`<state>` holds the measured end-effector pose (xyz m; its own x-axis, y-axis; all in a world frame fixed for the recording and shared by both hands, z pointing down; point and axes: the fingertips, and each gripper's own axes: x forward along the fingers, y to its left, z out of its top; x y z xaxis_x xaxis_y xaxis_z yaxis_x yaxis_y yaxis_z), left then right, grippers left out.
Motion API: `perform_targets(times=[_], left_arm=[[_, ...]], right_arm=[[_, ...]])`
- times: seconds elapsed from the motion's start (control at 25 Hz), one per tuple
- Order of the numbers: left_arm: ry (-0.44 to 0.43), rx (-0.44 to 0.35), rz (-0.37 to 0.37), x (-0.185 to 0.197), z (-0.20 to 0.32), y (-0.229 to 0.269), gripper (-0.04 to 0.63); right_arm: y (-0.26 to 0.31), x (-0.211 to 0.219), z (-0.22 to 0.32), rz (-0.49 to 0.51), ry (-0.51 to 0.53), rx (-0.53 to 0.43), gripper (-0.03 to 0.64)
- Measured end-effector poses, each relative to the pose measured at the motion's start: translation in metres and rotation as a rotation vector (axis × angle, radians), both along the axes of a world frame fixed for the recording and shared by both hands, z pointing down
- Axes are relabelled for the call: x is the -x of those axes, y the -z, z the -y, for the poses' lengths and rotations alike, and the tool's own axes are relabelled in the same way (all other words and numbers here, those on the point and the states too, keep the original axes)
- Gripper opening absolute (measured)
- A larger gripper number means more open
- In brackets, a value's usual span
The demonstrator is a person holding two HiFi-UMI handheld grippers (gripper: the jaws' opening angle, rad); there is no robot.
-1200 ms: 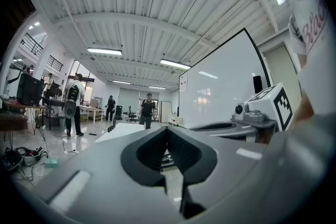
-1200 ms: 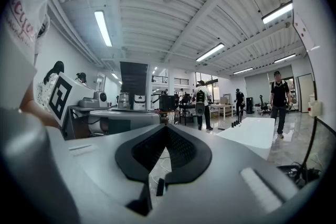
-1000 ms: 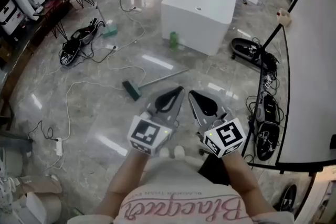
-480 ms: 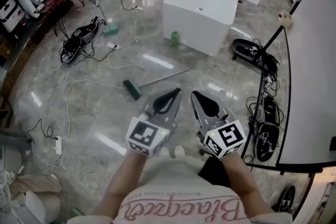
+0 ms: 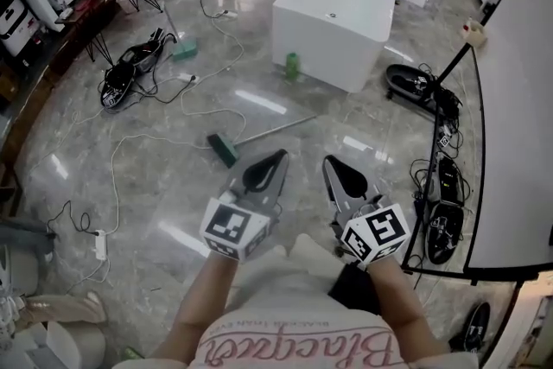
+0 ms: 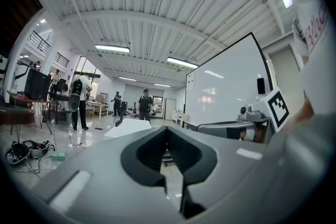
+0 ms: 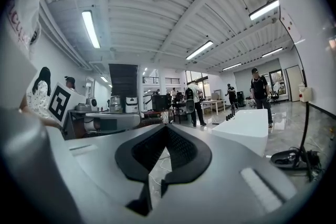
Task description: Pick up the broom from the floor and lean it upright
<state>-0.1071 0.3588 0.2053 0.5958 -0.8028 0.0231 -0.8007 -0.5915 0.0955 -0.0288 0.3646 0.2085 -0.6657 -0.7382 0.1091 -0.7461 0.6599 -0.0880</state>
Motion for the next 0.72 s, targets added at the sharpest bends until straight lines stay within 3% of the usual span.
perform_targets(times=[0.36,0.72], left_arm=[[0.013,0.031,-0.039,0.011,0.022,-0.008,-0.002],[0.004,0.059,-0.013,-0.009,0.081,-0.027,-0.002]], right_arm=[[-0.007,-0.01,0.018,-0.015,-0.038,0.018,0.002],[-0.026,-0.024,0.078,-0.009,-0.033,0.047,0.002]])
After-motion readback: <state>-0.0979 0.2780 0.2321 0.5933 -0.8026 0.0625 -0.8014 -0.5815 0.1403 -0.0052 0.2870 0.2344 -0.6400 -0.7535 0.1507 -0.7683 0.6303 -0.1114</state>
